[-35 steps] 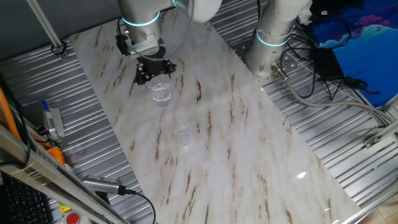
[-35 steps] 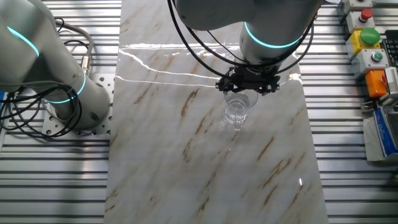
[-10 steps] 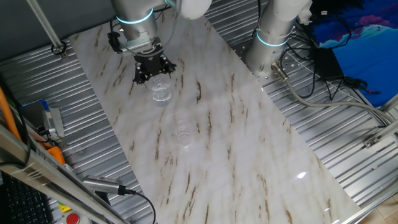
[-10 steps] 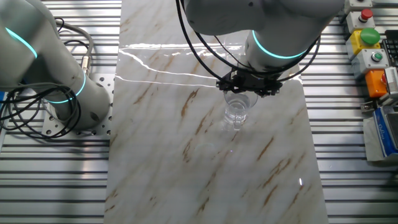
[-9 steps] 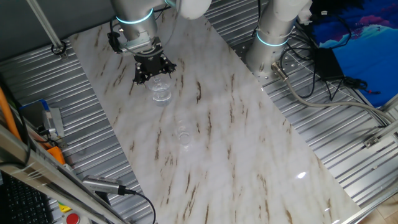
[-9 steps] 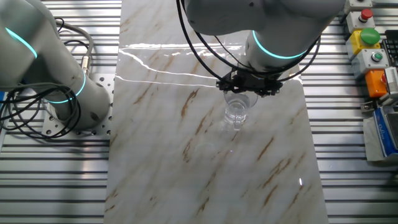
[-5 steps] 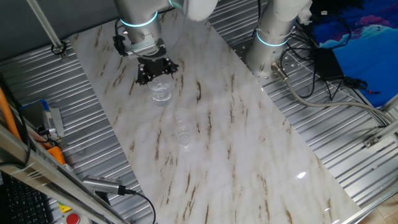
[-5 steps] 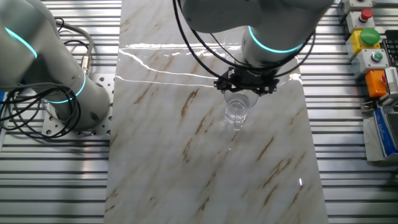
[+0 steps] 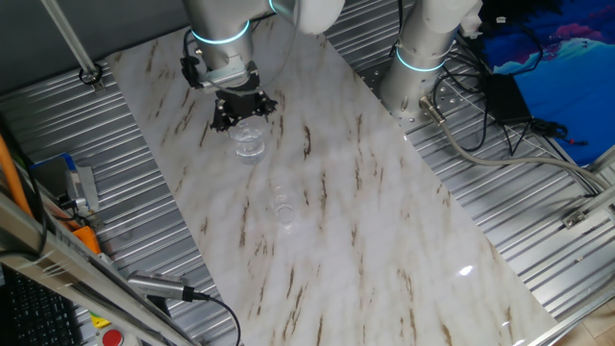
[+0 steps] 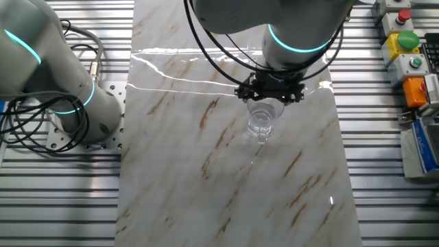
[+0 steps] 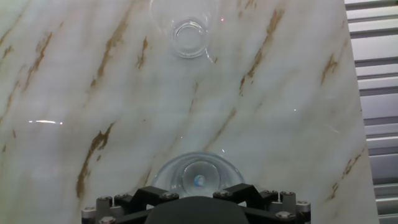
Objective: Pour the water from one cup into another empty cup
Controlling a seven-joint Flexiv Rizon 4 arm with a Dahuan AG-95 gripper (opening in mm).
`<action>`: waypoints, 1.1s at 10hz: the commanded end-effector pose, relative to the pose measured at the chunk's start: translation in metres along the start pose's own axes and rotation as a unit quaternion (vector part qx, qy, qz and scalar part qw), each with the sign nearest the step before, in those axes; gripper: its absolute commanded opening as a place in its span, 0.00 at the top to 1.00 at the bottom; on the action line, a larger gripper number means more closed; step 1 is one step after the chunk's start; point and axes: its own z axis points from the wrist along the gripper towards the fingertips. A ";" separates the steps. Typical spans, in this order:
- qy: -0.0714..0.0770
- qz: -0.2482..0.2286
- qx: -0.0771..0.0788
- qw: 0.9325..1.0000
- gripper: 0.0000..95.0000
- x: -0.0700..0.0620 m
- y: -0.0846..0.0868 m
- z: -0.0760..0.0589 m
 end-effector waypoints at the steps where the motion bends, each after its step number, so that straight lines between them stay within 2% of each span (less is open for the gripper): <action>1: 0.001 0.000 0.001 1.000 0.00 0.000 0.000 0.000; 11: 0.010 -0.013 0.014 1.000 0.00 0.001 -0.002 0.006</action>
